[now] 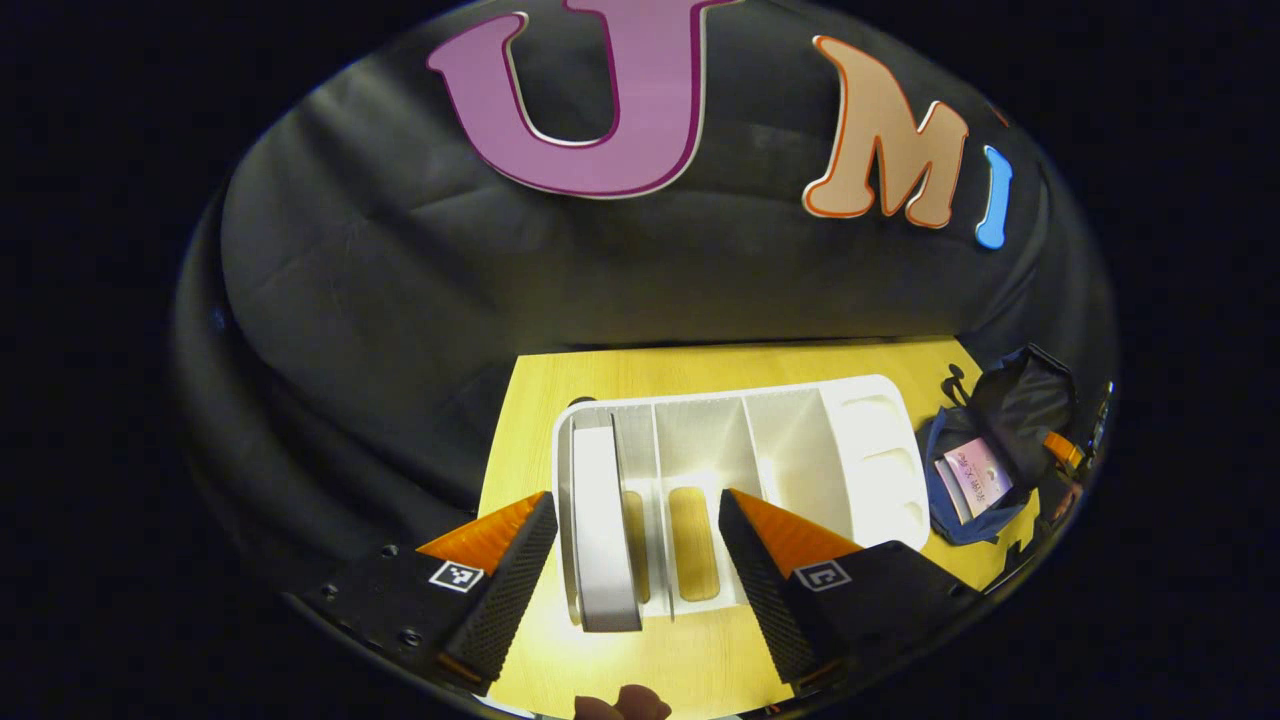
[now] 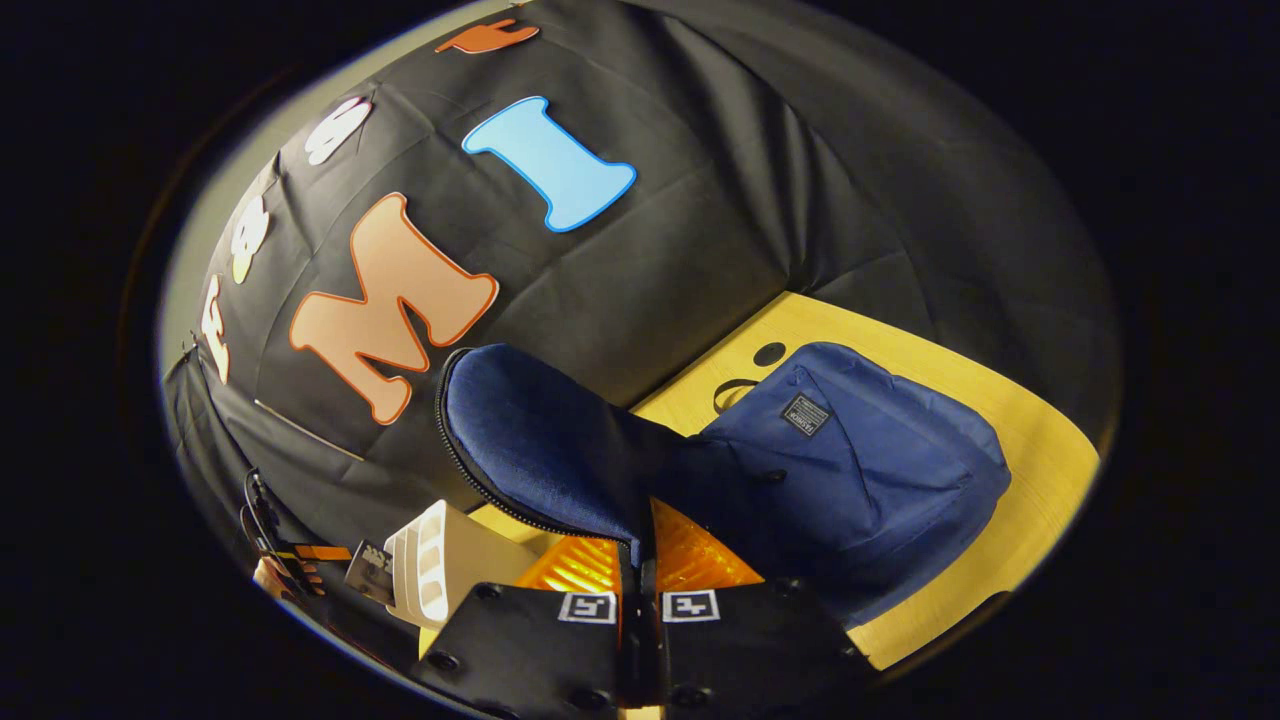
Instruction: Open the schoolbag, grab two books from the bookshelf and put them into the schoolbag.
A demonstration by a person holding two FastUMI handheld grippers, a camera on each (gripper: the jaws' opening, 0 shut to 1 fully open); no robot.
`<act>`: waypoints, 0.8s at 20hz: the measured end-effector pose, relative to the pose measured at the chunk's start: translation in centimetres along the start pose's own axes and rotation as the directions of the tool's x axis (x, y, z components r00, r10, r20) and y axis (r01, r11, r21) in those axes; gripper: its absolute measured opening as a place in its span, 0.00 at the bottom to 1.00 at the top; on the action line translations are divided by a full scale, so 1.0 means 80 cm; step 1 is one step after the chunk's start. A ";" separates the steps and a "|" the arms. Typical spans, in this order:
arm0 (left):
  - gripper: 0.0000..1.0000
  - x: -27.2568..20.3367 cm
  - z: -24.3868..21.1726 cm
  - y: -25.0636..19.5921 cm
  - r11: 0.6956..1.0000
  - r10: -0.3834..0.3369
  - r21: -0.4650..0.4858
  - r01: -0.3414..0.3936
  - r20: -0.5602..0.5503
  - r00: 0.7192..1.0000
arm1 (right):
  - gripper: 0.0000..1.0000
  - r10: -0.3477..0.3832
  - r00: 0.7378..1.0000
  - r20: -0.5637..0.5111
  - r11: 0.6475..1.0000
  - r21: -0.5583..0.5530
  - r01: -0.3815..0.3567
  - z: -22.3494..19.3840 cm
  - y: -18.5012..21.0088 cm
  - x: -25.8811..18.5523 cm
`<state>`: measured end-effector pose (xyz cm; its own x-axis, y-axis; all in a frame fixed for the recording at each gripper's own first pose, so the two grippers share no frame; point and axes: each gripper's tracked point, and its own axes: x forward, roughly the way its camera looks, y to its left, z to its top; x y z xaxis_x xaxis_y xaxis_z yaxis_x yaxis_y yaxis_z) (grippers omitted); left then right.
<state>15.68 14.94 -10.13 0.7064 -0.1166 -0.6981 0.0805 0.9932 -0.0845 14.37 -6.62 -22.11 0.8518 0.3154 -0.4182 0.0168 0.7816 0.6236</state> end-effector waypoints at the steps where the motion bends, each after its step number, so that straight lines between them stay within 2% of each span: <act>1: 0.96 0.009 -0.003 0.004 1.000 0.005 -0.006 -0.005 -0.022 1.000 | 0.03 0.000 1.000 0.001 1.000 0.000 0.000 0.000 0.000 -0.001; 4: 0.96 0.030 -0.020 0.018 0.999 0.029 -0.023 -0.031 -0.101 0.994 | 0.04 -0.002 1.000 0.005 1.000 0.006 0.002 0.002 -0.001 -0.002; 7: 0.95 0.045 -0.035 0.017 0.999 0.010 -0.036 -0.016 -0.167 0.986 | 0.03 -0.003 1.000 0.002 1.000 0.004 0.003 0.001 -0.001 0.000; 13: 0.84 0.071 -0.065 0.019 0.997 0.024 -0.070 -0.045 -0.274 0.961 | 0.03 -0.003 1.000 0.003 1.000 0.001 0.003 0.001 0.000 0.000; 15: 0.73 0.075 -0.072 0.018 0.996 0.021 -0.076 -0.046 -0.300 0.954 | 0.03 -0.002 1.000 0.004 1.000 0.003 0.002 0.002 -0.001 0.000; 16: 0.62 0.078 -0.077 0.025 0.995 0.040 -0.073 -0.066 -0.316 0.948 | 0.03 -0.002 1.000 0.004 1.000 0.005 0.002 0.002 -0.001 0.000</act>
<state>15.95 16.15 -19.05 0.4504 -0.0722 -0.8899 -0.0175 0.9958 -0.0897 14.44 -6.74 -22.06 0.8539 0.3113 -0.4170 0.0214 0.7796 0.6259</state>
